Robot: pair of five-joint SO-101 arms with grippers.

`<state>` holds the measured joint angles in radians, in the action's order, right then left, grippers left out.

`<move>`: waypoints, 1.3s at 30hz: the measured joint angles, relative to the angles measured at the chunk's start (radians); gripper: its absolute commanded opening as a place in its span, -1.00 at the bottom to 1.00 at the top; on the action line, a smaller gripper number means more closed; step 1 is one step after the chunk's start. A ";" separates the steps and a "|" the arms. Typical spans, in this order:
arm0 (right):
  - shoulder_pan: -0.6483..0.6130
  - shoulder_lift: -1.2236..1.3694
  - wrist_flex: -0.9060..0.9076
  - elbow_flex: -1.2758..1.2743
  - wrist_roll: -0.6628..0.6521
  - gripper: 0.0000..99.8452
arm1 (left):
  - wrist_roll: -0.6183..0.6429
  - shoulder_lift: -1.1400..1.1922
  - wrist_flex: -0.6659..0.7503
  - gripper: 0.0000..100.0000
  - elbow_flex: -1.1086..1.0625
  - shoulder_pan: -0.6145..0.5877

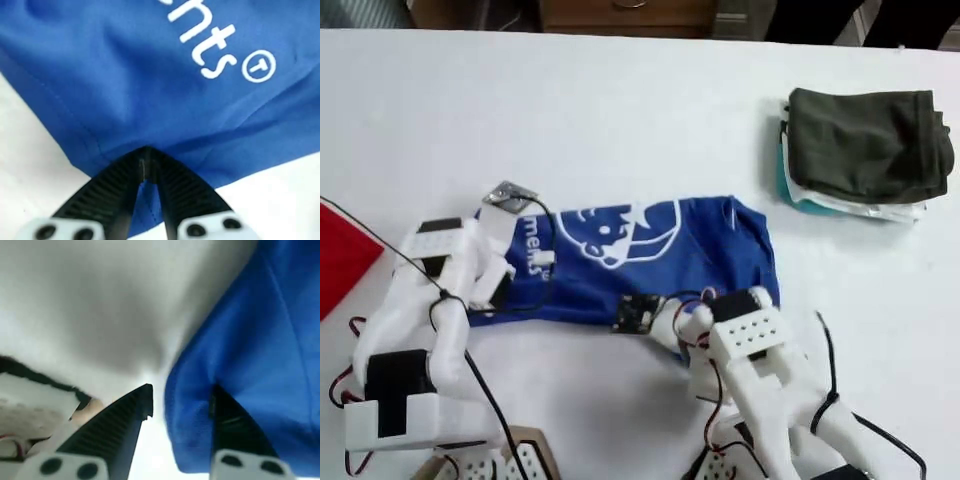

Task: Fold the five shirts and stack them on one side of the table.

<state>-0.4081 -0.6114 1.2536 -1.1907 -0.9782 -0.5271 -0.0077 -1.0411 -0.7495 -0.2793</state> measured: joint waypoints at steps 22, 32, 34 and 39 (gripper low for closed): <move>0.193 -0.002 -0.210 -0.038 -0.005 -0.88 | 0.000 0.000 0.000 -0.95 0.000 0.000; 0.261 0.000 -0.157 0.204 -0.002 -0.96 | 0.000 0.000 0.000 -0.95 0.000 0.000; 0.262 0.000 -0.135 0.285 -0.002 -0.95 | 0.000 0.000 0.000 -0.95 0.000 0.000; 0.262 0.055 -0.132 0.427 -0.005 -0.95 | 0.000 0.000 0.000 -0.95 0.000 0.000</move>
<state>-0.1458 -0.5562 1.1216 -0.7641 -0.9828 -0.5271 -0.0077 -1.0411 -0.7495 -0.2793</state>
